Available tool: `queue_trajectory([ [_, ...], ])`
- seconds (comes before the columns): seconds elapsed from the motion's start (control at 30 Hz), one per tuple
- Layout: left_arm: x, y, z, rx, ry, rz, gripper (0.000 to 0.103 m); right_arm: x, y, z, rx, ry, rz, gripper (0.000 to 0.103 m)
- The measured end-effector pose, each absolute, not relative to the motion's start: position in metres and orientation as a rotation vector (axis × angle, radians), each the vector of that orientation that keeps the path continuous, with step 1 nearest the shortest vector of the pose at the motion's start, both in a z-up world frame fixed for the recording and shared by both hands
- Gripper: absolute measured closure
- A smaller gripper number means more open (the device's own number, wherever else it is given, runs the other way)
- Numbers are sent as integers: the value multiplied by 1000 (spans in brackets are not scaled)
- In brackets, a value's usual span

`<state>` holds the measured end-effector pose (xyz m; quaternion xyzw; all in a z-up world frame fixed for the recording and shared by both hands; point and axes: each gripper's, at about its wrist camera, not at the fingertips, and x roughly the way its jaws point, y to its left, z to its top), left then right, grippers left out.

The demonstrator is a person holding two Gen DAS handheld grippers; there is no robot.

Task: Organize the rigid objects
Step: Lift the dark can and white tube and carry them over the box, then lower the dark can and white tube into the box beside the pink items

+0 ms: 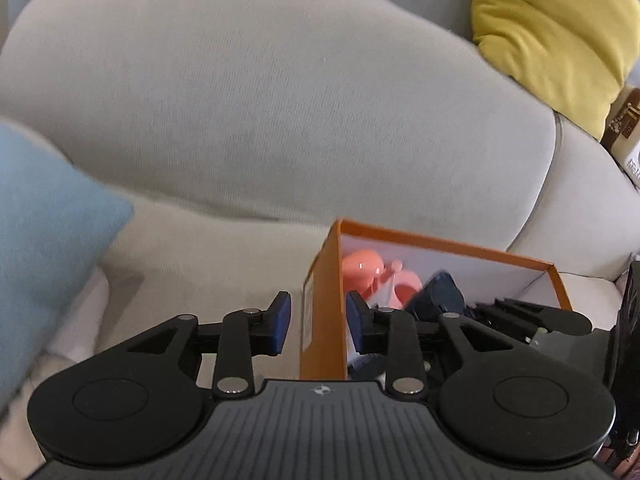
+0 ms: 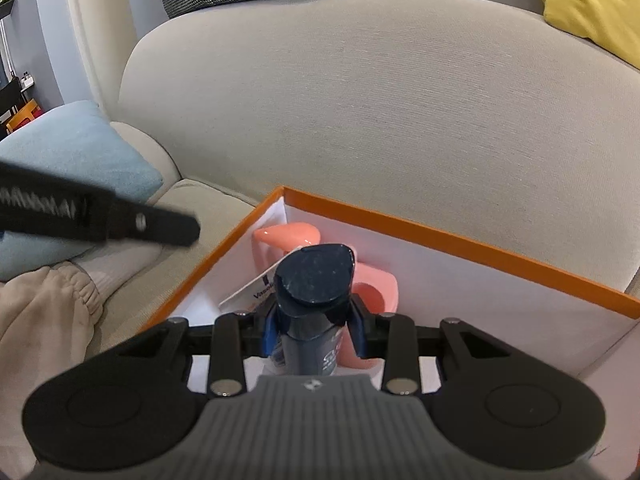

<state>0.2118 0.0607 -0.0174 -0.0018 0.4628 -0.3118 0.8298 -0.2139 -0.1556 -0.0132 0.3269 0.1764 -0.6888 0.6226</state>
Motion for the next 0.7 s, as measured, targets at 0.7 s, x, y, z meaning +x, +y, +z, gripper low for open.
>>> queue_trajectory([
  [0.7, 212, 59, -24, -26, 1054, -722, 84, -209, -154, -10, 736, 499, -1564, 51],
])
